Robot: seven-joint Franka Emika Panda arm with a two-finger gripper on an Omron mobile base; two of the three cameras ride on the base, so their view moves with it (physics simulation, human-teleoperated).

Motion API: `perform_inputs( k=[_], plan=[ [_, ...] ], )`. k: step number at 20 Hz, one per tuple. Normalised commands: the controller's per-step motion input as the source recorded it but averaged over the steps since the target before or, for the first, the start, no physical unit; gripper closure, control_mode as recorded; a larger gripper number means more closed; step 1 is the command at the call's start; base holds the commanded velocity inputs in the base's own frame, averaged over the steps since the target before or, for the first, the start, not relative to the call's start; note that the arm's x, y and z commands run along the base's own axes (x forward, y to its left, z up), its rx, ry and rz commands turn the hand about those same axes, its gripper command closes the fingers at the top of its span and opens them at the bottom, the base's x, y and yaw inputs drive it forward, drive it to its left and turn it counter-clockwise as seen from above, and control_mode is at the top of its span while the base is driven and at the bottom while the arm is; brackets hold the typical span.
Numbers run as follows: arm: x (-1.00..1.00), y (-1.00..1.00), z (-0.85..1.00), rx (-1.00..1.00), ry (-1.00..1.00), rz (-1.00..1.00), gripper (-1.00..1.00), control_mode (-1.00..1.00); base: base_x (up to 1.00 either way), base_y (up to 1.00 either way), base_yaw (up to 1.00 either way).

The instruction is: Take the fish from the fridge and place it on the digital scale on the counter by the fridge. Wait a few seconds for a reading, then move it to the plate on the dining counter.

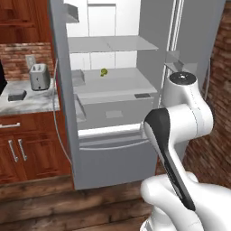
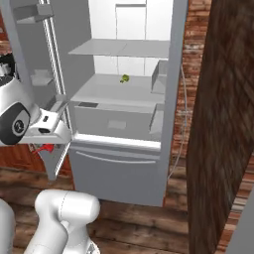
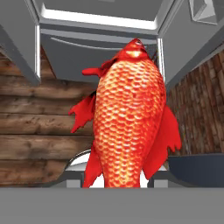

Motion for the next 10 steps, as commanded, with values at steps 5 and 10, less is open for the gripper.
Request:
perform_inputs(
  k=[5,10],
  plan=[
    [0.00,0.00,0.00,0.00,0.00,0.00,1.00,1.00,-0.85,0.97,0.00],
    [0.00,0.00,0.00,0.00,0.00,0.00,1.00,1.00,-0.24,1.00,0.00]
  ],
)
